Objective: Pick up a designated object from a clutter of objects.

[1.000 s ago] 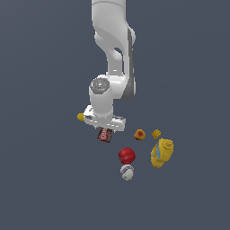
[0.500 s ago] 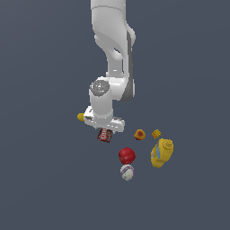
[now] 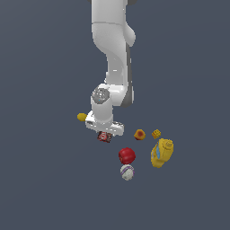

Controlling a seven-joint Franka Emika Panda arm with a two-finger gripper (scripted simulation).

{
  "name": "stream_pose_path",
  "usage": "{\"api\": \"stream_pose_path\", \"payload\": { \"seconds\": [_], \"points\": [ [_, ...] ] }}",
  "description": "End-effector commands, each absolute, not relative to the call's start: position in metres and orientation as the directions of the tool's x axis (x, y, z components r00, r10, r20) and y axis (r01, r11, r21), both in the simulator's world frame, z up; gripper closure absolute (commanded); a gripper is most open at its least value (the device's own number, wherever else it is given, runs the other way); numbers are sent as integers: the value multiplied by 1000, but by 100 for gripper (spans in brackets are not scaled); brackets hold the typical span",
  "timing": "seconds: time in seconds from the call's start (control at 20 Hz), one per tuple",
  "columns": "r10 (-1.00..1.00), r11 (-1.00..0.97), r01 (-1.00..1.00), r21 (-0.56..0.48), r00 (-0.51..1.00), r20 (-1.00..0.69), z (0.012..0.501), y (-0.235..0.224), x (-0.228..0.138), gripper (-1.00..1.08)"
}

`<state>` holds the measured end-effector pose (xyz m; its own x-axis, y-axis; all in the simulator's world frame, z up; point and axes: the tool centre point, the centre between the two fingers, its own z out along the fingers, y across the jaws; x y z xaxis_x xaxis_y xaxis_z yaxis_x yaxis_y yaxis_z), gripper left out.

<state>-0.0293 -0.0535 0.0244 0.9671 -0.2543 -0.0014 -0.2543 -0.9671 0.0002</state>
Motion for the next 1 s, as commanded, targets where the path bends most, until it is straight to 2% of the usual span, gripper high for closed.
{"api": "stream_pose_path", "payload": {
  "seconds": [0.0, 0.15, 0.2, 0.95],
  "points": [
    [-254, -967, -254, 0, 967, 0, 18, -54, -29, -92],
    [-254, -967, -254, 0, 967, 0, 16, -54, -29, -92],
    [-254, -967, -254, 0, 967, 0, 16, -54, -29, 108],
    [-254, -967, -254, 0, 967, 0, 23, -52, -28, 108]
  ]
}}
